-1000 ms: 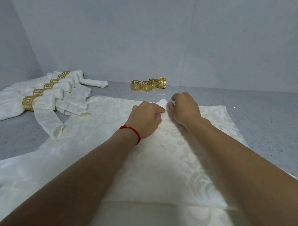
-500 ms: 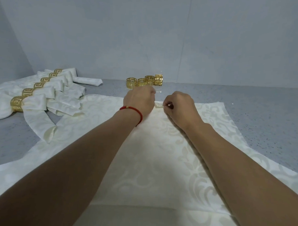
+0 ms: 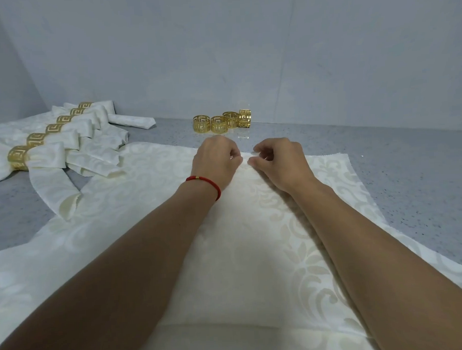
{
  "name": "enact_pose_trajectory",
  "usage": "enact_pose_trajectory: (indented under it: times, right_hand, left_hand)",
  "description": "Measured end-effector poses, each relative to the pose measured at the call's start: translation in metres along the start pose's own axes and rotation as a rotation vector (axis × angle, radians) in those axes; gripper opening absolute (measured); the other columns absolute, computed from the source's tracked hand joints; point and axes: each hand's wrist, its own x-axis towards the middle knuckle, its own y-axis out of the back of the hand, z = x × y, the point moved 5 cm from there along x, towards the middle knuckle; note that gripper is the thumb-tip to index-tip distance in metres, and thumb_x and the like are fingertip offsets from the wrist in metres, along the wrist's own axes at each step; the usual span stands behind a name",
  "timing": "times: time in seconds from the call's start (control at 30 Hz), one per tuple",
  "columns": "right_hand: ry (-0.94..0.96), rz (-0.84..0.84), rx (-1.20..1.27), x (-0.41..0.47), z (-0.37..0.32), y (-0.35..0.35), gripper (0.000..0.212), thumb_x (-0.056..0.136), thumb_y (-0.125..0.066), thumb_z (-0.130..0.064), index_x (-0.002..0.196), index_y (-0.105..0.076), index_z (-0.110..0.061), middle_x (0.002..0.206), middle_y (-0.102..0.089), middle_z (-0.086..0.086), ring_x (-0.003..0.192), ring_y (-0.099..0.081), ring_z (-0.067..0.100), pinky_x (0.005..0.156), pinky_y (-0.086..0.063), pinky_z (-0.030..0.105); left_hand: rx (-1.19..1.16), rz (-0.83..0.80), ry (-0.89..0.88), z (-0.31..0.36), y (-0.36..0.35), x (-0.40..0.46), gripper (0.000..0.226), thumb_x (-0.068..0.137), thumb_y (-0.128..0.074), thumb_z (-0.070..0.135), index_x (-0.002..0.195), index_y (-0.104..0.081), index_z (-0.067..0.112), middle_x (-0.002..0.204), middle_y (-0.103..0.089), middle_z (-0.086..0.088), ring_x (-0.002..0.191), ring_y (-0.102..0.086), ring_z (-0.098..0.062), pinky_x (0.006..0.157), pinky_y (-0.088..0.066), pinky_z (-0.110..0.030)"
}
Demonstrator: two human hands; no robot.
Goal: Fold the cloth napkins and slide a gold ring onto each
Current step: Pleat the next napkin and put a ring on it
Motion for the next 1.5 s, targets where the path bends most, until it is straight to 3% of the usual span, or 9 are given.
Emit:
enact_pose_trajectory:
  times: [0.2, 0.43, 0.63, 0.77, 0.93, 1.13, 1.33, 1.43, 1.5]
  right_hand:
    - [0.049, -0.049, -0.130, 0.000, -0.009, -0.003, 0.004, 0.088, -0.075, -0.020, 0.088, -0.072, -0.022, 0.086, -0.069, -0.003, 0.089, -0.062, 0.021, 0.080, -0.052, 0.037]
    - [0.259, -0.077, -0.582, -0.007, -0.034, 0.005, 0.020, 0.087, -0.060, -0.009, 0.094, -0.068, -0.026, 0.093, -0.064, -0.003, 0.105, -0.048, 0.027, 0.083, -0.031, 0.040]
    - [0.173, -0.204, -0.595, -0.004, -0.038, 0.011, 0.019, 0.089, -0.059, -0.018, 0.096, -0.072, -0.030, 0.092, -0.070, -0.007, 0.099, -0.057, 0.024, 0.088, -0.028, 0.041]
    - [0.084, -0.193, -0.456, -0.002, -0.028, 0.012, 0.014, 0.096, -0.062, -0.024, 0.105, -0.073, -0.028, 0.100, -0.071, -0.007, 0.110, -0.057, 0.023, 0.098, -0.034, 0.042]
    - [0.070, -0.249, -0.413, -0.002, -0.023, 0.013, 0.006, 0.092, -0.072, -0.027, 0.096, -0.077, -0.026, 0.097, -0.070, -0.007, 0.109, -0.060, 0.023, 0.099, -0.044, 0.045]
    - [0.146, -0.280, -0.582, -0.003, -0.037, 0.010, 0.012, 0.090, -0.063, -0.015, 0.099, -0.065, -0.023, 0.103, -0.069, 0.001, 0.105, -0.061, 0.028, 0.085, -0.038, 0.038]
    - [0.411, -0.236, -0.779, -0.027, -0.043, 0.014, 0.024, 0.087, -0.061, -0.008, 0.105, -0.063, -0.023, 0.108, -0.062, -0.001, 0.107, -0.056, 0.026, 0.079, -0.031, 0.035]
    - [0.376, -0.259, -0.686, -0.035, -0.035, 0.016, 0.022, 0.090, -0.060, -0.014, 0.106, -0.066, -0.027, 0.103, -0.059, -0.006, 0.104, -0.059, 0.022, 0.087, -0.038, 0.038]
    - [0.274, -0.223, -0.466, -0.038, -0.027, 0.020, 0.021, 0.093, -0.058, -0.017, 0.106, -0.071, -0.026, 0.096, -0.062, -0.008, 0.099, -0.061, 0.021, 0.088, -0.046, 0.037]
  left_hand:
    - [0.372, -0.034, -0.158, 0.016, 0.006, -0.001, 0.014, 0.096, -0.060, 0.019, 0.084, -0.056, 0.026, 0.089, -0.064, 0.005, 0.103, -0.049, -0.021, 0.091, -0.038, -0.045]
    - [0.522, -0.061, -0.291, 0.028, 0.012, -0.005, 0.037, 0.078, -0.059, -0.007, 0.086, -0.062, 0.029, 0.086, -0.063, 0.008, 0.103, -0.049, -0.021, 0.090, -0.030, -0.044]
    - [0.461, -0.192, -0.127, 0.032, 0.020, -0.005, 0.017, 0.080, -0.054, 0.010, 0.077, -0.060, 0.026, 0.087, -0.061, 0.006, 0.099, -0.051, -0.022, 0.100, -0.032, -0.053]
    - [0.375, -0.159, -0.041, 0.025, 0.020, -0.003, 0.021, 0.089, -0.058, 0.019, 0.104, -0.068, 0.030, 0.104, -0.066, 0.005, 0.105, -0.058, -0.023, 0.102, -0.031, -0.050]
    - [0.317, -0.157, -0.038, 0.018, 0.012, -0.008, 0.014, 0.088, -0.066, 0.026, 0.102, -0.069, 0.024, 0.101, -0.066, 0.003, 0.106, -0.056, -0.024, 0.095, -0.035, -0.045]
    - [0.371, -0.175, -0.048, 0.020, 0.018, -0.018, 0.008, 0.093, -0.062, 0.029, 0.088, -0.058, 0.026, 0.107, -0.061, 0.003, 0.112, -0.049, -0.024, 0.099, -0.034, -0.050]
    - [0.556, -0.201, -0.324, 0.037, 0.025, -0.029, 0.040, 0.077, -0.055, -0.010, 0.082, -0.048, 0.028, 0.090, -0.055, 0.008, 0.097, -0.049, -0.020, 0.088, -0.030, -0.039]
    - [0.489, -0.233, -0.343, 0.026, 0.023, -0.036, 0.038, 0.074, -0.054, -0.013, 0.085, -0.062, 0.023, 0.092, -0.058, 0.004, 0.093, -0.056, -0.021, 0.083, -0.036, -0.033]
    - [0.346, -0.192, -0.296, 0.018, 0.024, -0.042, 0.033, 0.073, -0.052, -0.008, 0.077, -0.068, 0.020, 0.085, -0.063, -0.002, 0.089, -0.062, -0.029, 0.078, -0.049, -0.041]
